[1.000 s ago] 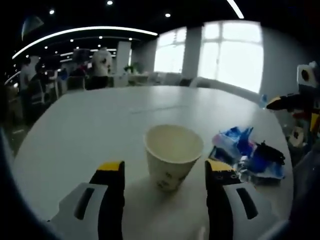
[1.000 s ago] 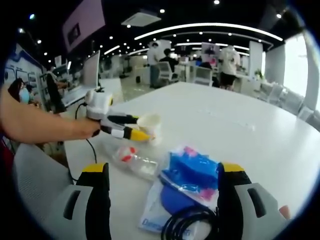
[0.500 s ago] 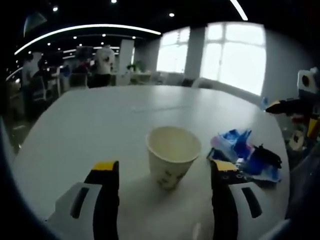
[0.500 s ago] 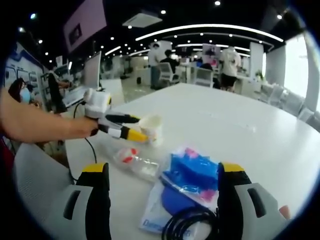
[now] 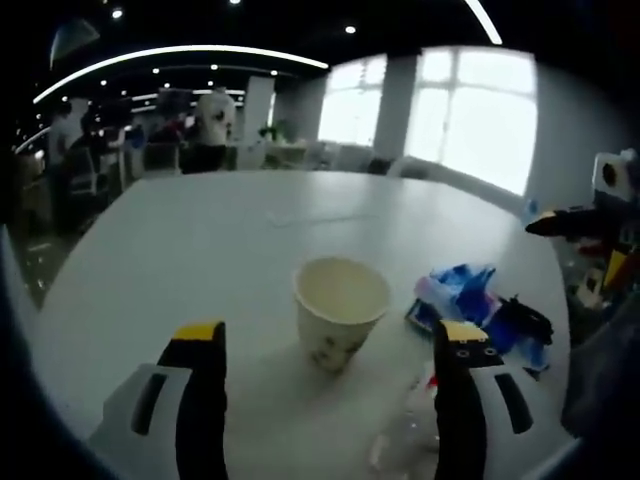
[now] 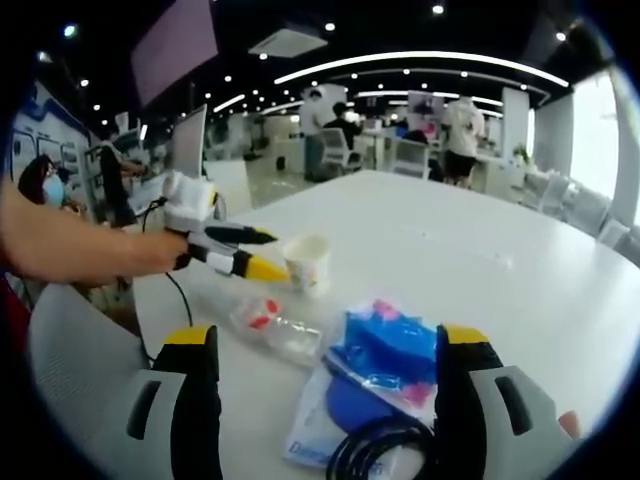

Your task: Arrange the tabletop items into an orderly group along one side of the table until the central work area is clear of visible clutter.

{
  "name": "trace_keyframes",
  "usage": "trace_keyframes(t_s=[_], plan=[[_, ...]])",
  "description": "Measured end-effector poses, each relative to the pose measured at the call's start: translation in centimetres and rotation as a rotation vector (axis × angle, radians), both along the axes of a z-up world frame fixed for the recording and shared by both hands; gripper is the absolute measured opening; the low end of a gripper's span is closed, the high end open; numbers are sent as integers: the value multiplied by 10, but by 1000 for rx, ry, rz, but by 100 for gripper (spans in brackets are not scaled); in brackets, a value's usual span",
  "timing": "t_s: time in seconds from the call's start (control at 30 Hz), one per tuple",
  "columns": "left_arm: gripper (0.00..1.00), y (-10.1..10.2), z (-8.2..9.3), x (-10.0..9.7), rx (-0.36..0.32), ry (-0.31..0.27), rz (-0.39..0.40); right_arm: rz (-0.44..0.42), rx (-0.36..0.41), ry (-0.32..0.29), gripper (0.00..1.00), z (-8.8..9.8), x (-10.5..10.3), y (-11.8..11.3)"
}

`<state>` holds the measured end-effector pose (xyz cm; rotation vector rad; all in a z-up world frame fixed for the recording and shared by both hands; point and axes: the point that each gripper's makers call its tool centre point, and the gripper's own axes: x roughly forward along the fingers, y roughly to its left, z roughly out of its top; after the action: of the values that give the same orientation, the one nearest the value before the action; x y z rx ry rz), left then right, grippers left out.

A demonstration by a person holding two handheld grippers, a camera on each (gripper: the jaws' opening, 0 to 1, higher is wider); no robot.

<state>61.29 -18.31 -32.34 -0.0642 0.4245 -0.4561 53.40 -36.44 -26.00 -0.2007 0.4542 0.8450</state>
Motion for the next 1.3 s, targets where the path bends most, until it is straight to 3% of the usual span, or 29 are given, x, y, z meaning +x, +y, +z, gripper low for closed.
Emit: trace_keyframes(t_s=[0.6, 1.3], plan=[[87, -10, 30, -33, -17, -7, -19, 26, 4, -7, 89, 2, -5, 6], [85, -16, 79, -87, -56, -86, 2, 60, 3, -11, 89, 3, -12, 14]])
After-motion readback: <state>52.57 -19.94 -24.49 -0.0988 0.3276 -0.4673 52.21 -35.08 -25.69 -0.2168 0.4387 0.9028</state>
